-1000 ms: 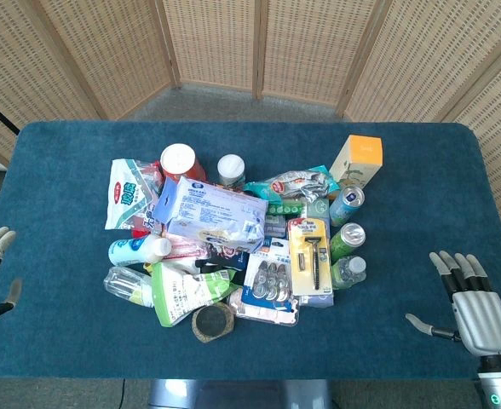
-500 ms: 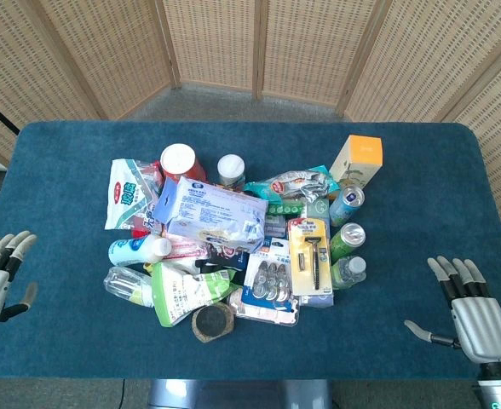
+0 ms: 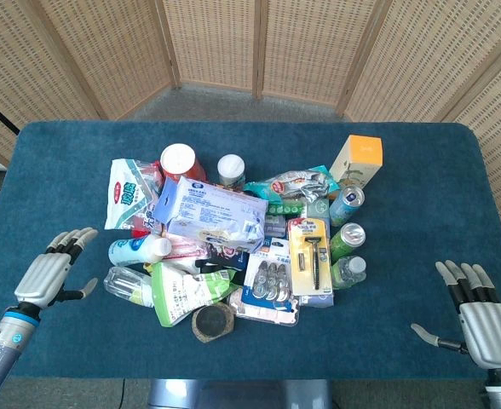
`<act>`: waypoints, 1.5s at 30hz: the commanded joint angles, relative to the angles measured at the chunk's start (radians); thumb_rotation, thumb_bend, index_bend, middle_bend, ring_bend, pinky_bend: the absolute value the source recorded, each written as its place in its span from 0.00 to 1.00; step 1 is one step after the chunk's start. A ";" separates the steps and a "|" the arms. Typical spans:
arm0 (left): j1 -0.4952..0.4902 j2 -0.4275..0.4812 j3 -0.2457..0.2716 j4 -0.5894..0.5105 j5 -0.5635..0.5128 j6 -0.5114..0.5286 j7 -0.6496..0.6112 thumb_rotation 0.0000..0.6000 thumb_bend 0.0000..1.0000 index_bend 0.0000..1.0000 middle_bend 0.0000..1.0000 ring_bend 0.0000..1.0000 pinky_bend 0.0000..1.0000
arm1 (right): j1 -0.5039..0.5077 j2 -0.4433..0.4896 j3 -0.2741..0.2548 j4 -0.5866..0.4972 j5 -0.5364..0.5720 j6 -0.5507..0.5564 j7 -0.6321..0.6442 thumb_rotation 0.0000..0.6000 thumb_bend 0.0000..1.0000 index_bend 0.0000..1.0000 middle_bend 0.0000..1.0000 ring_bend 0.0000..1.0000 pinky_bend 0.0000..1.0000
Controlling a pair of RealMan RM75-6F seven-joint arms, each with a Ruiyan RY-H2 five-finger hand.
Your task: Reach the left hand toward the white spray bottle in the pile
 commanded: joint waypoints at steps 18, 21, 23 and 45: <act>-0.125 -0.175 -0.045 0.096 -0.086 -0.127 -0.040 0.87 0.37 0.00 0.06 0.12 0.00 | -0.035 0.019 -0.004 0.021 0.012 0.034 0.046 0.36 0.08 0.00 0.00 0.00 0.03; -0.145 -0.203 -0.050 0.122 -0.092 -0.150 -0.055 0.86 0.36 0.00 0.09 0.16 0.00 | -0.041 0.023 -0.006 0.019 0.011 0.040 0.056 0.36 0.08 0.00 0.00 0.00 0.03; -0.156 -0.222 -0.052 0.139 -0.096 -0.159 -0.054 0.87 0.37 0.02 0.12 0.22 0.01 | -0.044 0.026 -0.007 0.018 0.011 0.042 0.057 0.36 0.08 0.00 0.00 0.00 0.03; -0.105 -0.167 -0.135 0.068 -0.102 0.009 -0.180 1.00 0.64 0.50 0.63 0.80 0.59 | -0.029 0.018 0.006 0.005 -0.004 0.027 0.094 0.36 0.08 0.00 0.00 0.00 0.03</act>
